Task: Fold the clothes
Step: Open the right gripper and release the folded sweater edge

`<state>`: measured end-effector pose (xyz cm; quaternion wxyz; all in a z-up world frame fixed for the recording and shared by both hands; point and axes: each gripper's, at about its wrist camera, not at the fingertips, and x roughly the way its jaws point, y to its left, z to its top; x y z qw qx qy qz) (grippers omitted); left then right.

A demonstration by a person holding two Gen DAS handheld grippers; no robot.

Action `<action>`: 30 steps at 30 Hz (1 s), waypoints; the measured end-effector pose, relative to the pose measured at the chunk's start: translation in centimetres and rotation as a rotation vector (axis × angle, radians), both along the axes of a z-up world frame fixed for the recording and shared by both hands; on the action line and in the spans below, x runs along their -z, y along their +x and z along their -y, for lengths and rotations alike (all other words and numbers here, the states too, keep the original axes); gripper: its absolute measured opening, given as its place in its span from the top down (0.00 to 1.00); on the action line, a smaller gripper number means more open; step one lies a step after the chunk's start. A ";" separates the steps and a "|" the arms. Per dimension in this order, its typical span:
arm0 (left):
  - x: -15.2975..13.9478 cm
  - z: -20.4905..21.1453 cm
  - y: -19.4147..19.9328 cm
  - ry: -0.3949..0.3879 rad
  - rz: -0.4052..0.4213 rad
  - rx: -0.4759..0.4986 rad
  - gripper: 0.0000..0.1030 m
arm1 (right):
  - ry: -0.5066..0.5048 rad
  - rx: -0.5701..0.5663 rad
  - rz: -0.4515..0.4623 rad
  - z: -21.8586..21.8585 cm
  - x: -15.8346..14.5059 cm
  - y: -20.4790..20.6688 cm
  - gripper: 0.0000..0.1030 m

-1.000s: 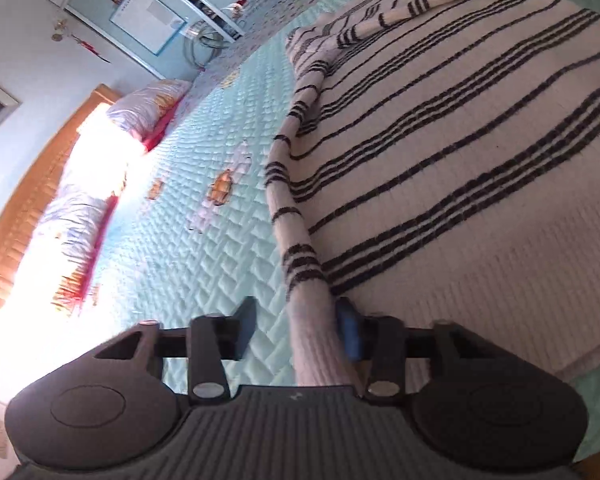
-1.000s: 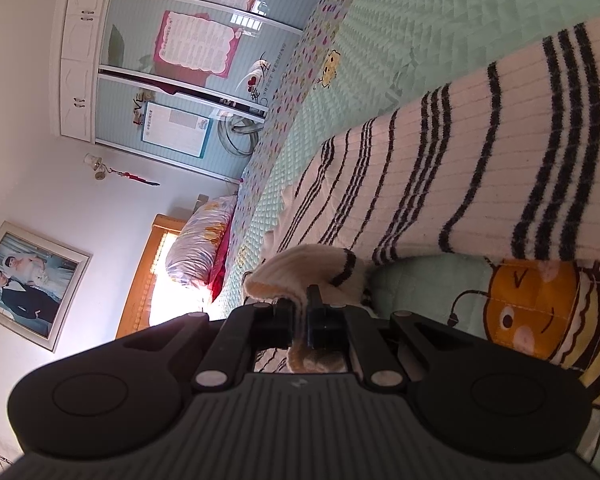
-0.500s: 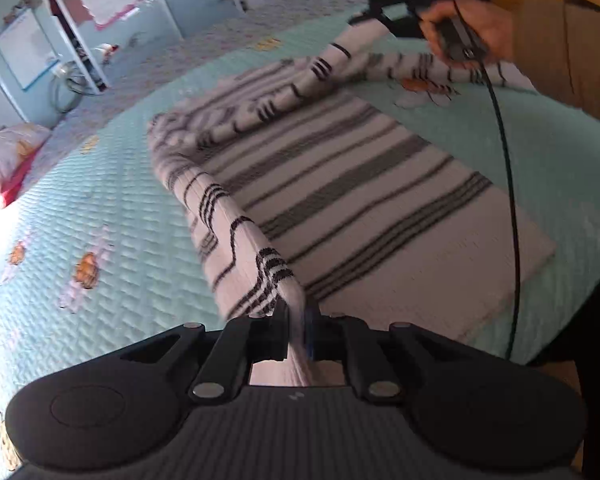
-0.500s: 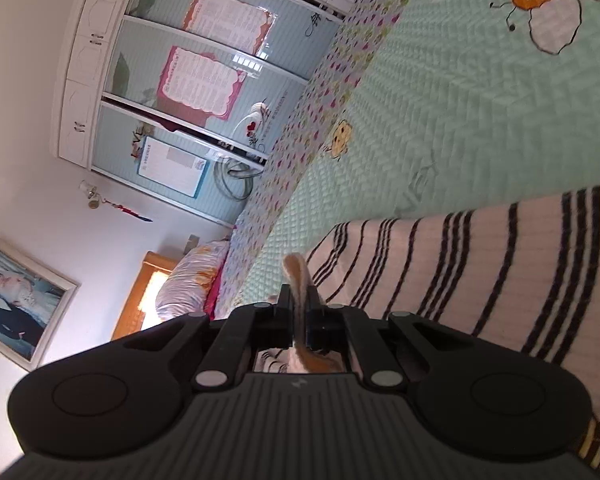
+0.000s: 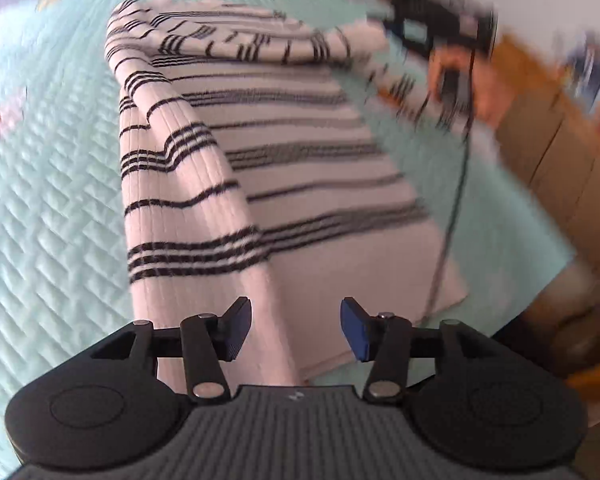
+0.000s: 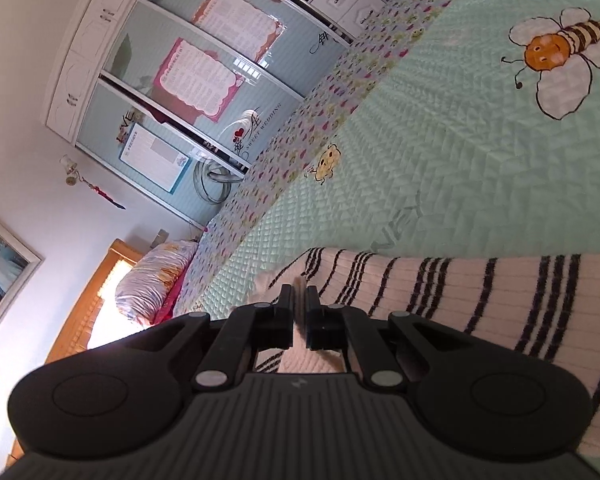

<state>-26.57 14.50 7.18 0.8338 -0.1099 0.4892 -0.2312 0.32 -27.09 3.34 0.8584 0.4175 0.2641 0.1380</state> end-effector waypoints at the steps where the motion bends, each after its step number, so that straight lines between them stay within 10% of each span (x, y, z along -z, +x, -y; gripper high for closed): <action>1: -0.3 -1.1 0.0 -0.074 -0.006 -0.047 0.49 | 0.002 -0.006 0.004 -0.2 -0.1 0.2 0.95; 13: -0.1 -3.1 4.1 -0.174 0.050 -0.221 0.46 | -0.012 -0.010 0.296 -0.4 -9.3 0.3 0.99; 16: 0.2 -3.0 5.1 -0.179 0.060 -0.234 0.46 | -0.173 0.064 0.252 1.3 -8.6 0.8 1.00; 19: 1.6 -3.3 5.5 -0.176 0.022 -0.251 0.46 | -0.326 0.186 0.009 2.9 -4.0 1.8 1.00; 23: 2.4 -4.7 5.8 -0.238 0.005 -0.282 0.46 | -0.172 0.083 -0.030 2.0 -0.2 0.6 0.94; 27: 2.3 -6.4 6.9 -0.322 0.033 -0.343 0.46 | 0.051 -0.083 -0.038 -1.8 1.4 -0.1 0.42; 30: 2.0 -7.2 8.3 -0.349 0.066 -0.382 0.46 | 0.151 -0.082 -0.104 -3.3 2.6 0.8 0.42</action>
